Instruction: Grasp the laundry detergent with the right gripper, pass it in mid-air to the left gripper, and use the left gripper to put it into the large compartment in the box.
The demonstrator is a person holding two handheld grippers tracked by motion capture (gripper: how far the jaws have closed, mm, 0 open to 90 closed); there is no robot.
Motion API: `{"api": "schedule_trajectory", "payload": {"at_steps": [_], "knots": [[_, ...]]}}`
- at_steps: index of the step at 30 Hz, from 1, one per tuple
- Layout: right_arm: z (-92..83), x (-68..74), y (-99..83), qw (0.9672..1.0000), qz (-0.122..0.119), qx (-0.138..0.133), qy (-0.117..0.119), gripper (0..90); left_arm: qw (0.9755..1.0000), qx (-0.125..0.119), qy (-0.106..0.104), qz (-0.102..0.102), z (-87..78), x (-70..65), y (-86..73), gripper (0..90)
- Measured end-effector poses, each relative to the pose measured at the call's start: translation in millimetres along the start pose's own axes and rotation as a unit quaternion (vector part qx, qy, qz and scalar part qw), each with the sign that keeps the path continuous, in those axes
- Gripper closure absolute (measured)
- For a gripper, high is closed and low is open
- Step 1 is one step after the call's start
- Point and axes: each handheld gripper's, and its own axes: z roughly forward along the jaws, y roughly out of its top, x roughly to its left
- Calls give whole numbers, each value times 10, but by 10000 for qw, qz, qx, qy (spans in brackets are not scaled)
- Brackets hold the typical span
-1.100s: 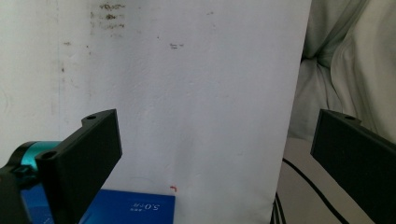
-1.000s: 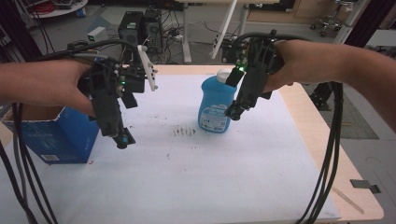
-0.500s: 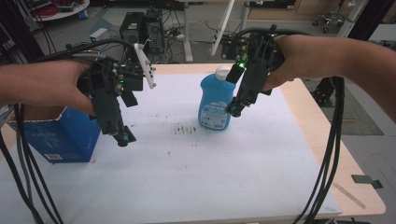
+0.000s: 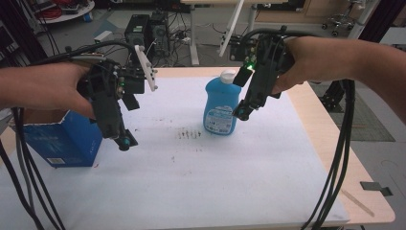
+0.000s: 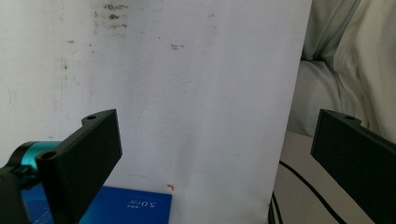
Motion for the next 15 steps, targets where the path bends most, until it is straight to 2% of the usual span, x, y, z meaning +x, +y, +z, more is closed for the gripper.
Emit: {"api": "schedule_trajectory", "payload": {"at_steps": [4, 9, 15], "knots": [[-9, -4, -22, 10000, 31, 0, -57, 35, 10000, -1, -2, 8, 7, -2, 6, 18], [-57, -57, -98, 9999, -52, -103, -101, 35, 10000, -24, -13, 4, 21, 23, 28, 18], [-87, -209, -215, 9997, 147, -199, -90, 35, 10000, -29, -4, 3, 28, 72, 45, 18]]}}
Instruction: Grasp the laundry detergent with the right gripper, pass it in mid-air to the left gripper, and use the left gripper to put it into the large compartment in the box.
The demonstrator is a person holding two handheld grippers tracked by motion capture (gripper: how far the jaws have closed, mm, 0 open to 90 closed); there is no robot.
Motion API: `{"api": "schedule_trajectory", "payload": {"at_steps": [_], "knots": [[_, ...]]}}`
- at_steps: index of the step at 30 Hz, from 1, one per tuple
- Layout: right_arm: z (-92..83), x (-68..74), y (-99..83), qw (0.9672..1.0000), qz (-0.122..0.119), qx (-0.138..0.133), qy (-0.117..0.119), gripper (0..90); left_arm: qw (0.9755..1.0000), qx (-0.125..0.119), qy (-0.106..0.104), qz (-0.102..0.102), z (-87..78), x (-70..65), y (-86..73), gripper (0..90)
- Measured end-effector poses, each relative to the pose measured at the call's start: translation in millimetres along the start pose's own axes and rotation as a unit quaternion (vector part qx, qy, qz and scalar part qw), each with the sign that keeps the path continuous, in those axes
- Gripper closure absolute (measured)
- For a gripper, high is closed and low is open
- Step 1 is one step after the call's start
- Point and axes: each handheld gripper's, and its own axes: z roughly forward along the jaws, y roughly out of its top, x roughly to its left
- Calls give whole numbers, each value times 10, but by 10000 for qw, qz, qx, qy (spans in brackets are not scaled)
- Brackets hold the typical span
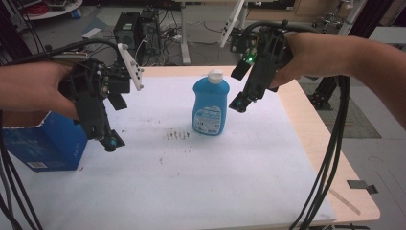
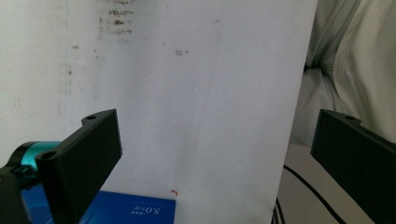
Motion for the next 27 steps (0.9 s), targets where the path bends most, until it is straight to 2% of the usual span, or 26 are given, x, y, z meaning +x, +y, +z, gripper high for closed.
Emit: {"api": "schedule_trajectory", "payload": {"at_steps": [5, 8, 17, 27], "knots": [[-15, -102, -89, 9999, 66, -84, -5, 35, 10000, 0, -25, -23, 15, 31, 12, 18], [-29, -215, -184, 9996, 192, -183, -15, 35, 10000, 26, -38, -29, 38, 73, 22, 18], [-21, -353, -299, 9994, 190, -298, -50, 35, 9999, 7, -56, -87, 67, 124, 22, 18], [113, -539, -433, 9989, 200, -420, 2, 35, 10000, 41, -73, -52, 100, 178, 40, 18]]}}
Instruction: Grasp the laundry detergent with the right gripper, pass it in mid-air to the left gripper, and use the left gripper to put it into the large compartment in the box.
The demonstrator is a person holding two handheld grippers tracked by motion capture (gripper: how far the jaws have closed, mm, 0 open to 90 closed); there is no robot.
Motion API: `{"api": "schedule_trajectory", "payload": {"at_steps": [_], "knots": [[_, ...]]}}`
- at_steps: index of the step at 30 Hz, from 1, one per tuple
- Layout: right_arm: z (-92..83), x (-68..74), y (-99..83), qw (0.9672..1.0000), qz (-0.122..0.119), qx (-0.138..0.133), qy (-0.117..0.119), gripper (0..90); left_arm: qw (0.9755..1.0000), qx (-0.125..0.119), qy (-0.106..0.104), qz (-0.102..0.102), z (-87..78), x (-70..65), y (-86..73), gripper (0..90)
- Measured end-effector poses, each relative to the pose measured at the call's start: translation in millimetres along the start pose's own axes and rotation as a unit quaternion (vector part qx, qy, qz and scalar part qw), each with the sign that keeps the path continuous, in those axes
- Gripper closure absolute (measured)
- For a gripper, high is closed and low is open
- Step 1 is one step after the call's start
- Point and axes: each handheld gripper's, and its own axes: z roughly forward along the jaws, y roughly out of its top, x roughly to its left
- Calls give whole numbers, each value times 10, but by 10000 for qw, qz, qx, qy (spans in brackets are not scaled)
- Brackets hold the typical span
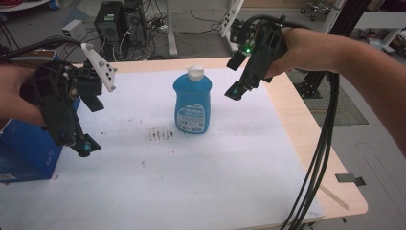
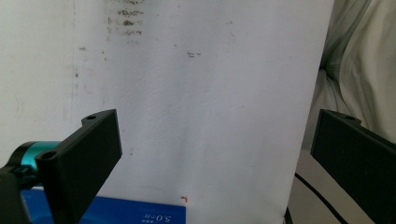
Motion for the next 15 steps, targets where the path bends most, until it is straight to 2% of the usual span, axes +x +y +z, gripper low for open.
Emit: {"api": "schedule_trajectory", "payload": {"at_steps": [6, 15], "knots": [[104, -103, -92, 10000, 60, -11, 50, 35, 10000, 35, -40, -33, 46, 45, -4, 18], [261, -237, -184, 9996, 112, -226, 97, 35, 9999, 60, -105, -68, 108, 122, 8, 18]]}}
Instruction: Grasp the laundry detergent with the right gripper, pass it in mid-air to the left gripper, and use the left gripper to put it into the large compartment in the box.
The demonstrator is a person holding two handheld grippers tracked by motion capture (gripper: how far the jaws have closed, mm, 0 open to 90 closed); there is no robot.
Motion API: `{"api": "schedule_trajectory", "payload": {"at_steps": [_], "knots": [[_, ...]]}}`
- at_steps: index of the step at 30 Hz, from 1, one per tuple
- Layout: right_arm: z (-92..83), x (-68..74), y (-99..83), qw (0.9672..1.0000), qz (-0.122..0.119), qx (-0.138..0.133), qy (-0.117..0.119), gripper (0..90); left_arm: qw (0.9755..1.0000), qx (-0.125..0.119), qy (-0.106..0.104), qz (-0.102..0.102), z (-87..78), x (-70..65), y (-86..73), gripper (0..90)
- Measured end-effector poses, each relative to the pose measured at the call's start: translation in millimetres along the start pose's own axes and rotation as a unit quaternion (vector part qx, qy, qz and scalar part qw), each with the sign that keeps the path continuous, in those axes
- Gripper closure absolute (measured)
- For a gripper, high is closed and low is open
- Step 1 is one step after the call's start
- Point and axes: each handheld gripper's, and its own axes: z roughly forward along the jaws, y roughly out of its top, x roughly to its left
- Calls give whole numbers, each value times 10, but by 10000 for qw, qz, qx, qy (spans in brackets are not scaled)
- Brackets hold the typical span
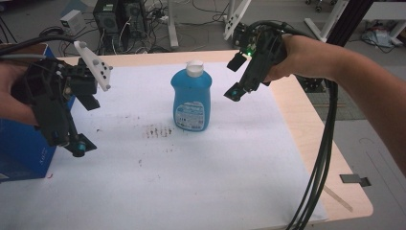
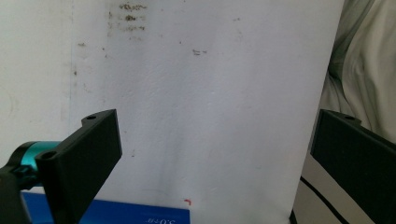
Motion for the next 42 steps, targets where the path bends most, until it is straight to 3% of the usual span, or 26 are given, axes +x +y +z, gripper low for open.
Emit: {"api": "schedule_trajectory", "payload": {"at_steps": [14, 33, 42], "knots": [[233, -87, -160, 9996, 28, -261, 42, 35, 9999, -39, -92, -36, 49, 80, -12, 18], [439, -82, -342, 9977, 129, -669, 38, 35, 9999, -25, -112, -69, 91, 101, -40, 18], [481, -81, -434, 9936, 218, -1105, 42, 35, 9998, -59, -125, -131, 111, 105, -63, 18]]}}
